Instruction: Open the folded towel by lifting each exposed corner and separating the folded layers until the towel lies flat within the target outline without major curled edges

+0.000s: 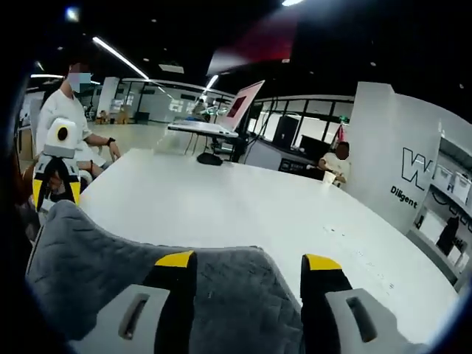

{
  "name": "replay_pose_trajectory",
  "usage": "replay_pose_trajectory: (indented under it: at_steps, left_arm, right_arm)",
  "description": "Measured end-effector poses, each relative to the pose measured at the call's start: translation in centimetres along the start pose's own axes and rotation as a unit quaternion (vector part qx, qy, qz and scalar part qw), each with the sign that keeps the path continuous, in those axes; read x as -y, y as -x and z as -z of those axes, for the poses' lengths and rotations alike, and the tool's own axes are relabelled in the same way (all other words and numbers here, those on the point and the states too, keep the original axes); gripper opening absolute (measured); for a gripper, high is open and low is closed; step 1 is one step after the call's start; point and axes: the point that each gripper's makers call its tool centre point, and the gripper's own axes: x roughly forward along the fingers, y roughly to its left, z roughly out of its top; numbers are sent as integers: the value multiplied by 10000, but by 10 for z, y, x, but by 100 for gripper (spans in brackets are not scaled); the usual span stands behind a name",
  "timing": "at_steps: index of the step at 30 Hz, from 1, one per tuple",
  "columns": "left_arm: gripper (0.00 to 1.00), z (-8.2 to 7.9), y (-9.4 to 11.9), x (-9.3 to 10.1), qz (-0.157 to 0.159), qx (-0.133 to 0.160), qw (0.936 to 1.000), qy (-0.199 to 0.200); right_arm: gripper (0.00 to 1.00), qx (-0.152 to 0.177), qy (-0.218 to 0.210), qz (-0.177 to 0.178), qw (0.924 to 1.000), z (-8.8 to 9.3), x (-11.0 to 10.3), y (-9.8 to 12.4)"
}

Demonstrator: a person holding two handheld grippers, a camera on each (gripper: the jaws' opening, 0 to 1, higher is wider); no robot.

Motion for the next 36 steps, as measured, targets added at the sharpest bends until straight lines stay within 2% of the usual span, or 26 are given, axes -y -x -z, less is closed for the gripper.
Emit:
replay_pose_trajectory:
  at_steps: [4, 11, 17, 21, 22, 25, 31, 36]
  left_arm:
    - [39, -1, 1, -1, -56, 17, 10000, 17]
    - [37, -4, 1, -3, -138, 78, 9999, 29]
    - [37, -3, 1, -3, -160, 27, 9999, 3]
    - [36, -5, -1, -4, -163, 69, 9998, 21]
    - [36, -5, -2, -4, -168, 65, 9998, 51]
    - [36, -4, -4, -5, -164, 76, 9998, 91]
    - [36, 0, -6, -9, -235, 78, 9994, 247]
    - [35, 3, -9, -7, -151, 30, 9997, 208]
  right_arm:
    - [54, 37, 63, -101, 9999, -5, 2, -14]
    - [52, -68, 48, -271, 9996, 1, 5, -45]
    - [49, -96, 52, -368, 9993, 4, 5, -60]
    - [47, -149, -72, -401, 9991, 9, 5, -71]
    - [47, -296, -66, -483, 9984, 17, 2, -78]
    - [47, -451, -156, -531, 9974, 27, 2, -92]
    - [46, -511, -234, -488, 9972, 35, 7, -98]
    - [42, -510, -529, -579, 9956, 43, 6, -100]
